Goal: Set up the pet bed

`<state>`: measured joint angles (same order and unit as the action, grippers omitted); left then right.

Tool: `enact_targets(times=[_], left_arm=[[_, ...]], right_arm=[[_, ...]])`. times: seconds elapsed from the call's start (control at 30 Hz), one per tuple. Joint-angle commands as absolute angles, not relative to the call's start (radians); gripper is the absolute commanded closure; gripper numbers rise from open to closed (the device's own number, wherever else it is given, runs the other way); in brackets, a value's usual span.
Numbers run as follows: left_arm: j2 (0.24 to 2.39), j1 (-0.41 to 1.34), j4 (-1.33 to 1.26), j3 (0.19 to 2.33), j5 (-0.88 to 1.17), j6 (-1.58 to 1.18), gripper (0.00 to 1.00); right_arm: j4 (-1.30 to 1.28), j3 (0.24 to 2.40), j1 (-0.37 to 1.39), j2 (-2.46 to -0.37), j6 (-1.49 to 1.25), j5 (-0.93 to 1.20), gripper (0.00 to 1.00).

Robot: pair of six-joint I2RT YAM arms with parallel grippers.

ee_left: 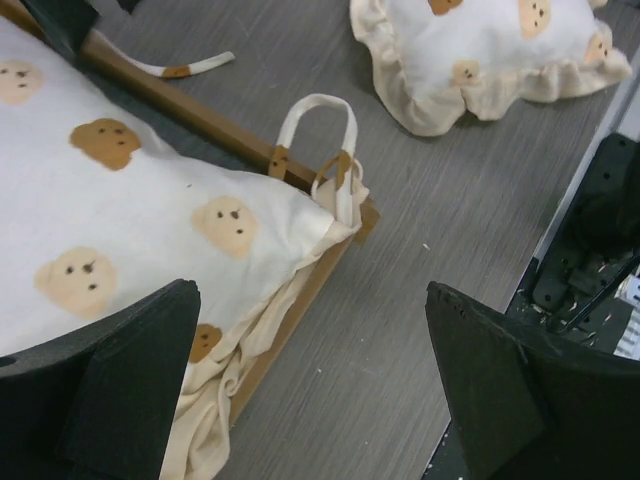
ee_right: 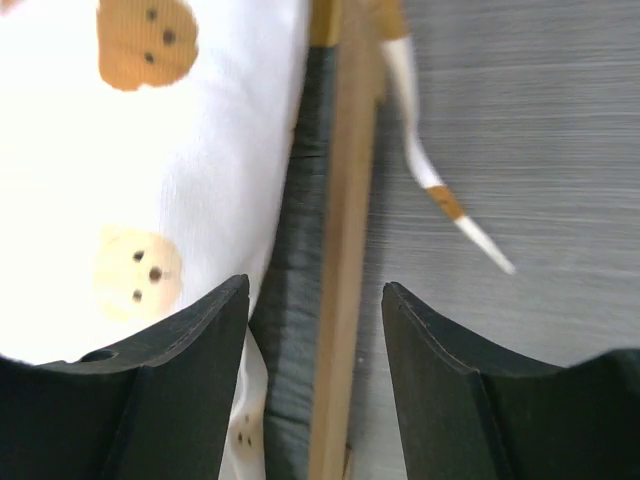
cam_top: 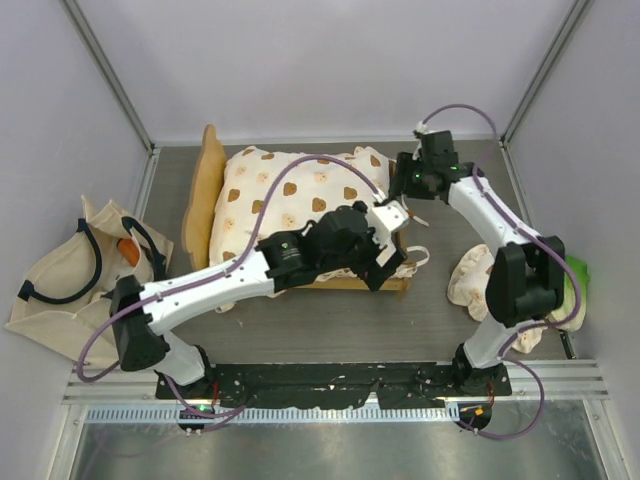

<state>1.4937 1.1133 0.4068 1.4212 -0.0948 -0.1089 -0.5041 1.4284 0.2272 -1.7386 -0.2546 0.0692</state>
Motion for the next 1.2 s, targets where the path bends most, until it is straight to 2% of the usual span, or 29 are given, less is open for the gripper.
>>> enact_targets(times=[0.0, 0.17, 0.37, 0.57, 0.67, 0.7, 0.77, 0.8, 0.83, 0.97, 1.03, 1.1, 1.17], left_arm=[[1.566, 1.150, 0.356, 1.471, -0.100, 0.021, 0.00], [1.672, 1.193, 0.333, 1.491, -0.067, 0.110, 0.00], [1.756, 1.203, 0.282, 1.499, -0.118, 0.185, 0.00], [1.809, 1.203, 0.233, 1.480, -0.195, 0.311, 0.03], [1.835, 1.203, 0.225, 1.480, -0.236, 0.340, 0.16], [1.839, 1.203, 0.232, 1.482, -0.244, 0.347, 0.28], [1.842, 1.203, 0.232, 1.476, -0.267, 0.347, 0.43], [1.841, 1.203, 0.226, 1.467, -0.279, 0.342, 0.60], [1.832, 1.201, 0.221, 1.460, -0.287, 0.339, 0.65], [1.809, 1.197, 0.202, 1.437, -0.296, 0.324, 0.76], [1.806, 1.187, 0.215, 1.436, -0.299, 0.319, 0.90], [1.798, 1.177, 0.233, 1.436, -0.295, 0.304, 1.00], [1.790, 1.155, 0.256, 1.436, -0.262, 0.292, 1.00]], right_arm=[[-0.505, 1.366, 0.105, -1.525, -0.327, 0.055, 0.38], [-0.512, 1.185, -0.049, -1.295, -0.414, 0.064, 0.38], [-0.509, 1.029, -0.058, -1.111, -0.426, 0.129, 0.38], [-0.532, 0.925, -0.058, -1.031, -0.456, 0.186, 0.38], [-0.525, 0.878, -0.058, -1.000, -0.486, 0.216, 0.38], [-0.523, 0.867, -0.058, -0.990, -0.489, 0.221, 0.38], [-0.531, 0.845, -0.057, -0.980, -0.494, 0.232, 0.38], [-0.531, 0.839, -0.057, -0.971, -0.495, 0.236, 0.38], [-0.531, 0.833, -0.058, -0.968, -0.495, 0.248, 0.39], [-0.545, 0.808, -0.058, -0.959, -0.492, 0.287, 0.39], [-0.554, 0.804, -0.058, -0.950, -0.489, 0.293, 0.40], [-0.564, 0.798, -0.057, -0.940, -0.485, 0.308, 0.40], [-0.575, 0.792, -0.058, -0.933, -0.480, 0.322, 0.40]])
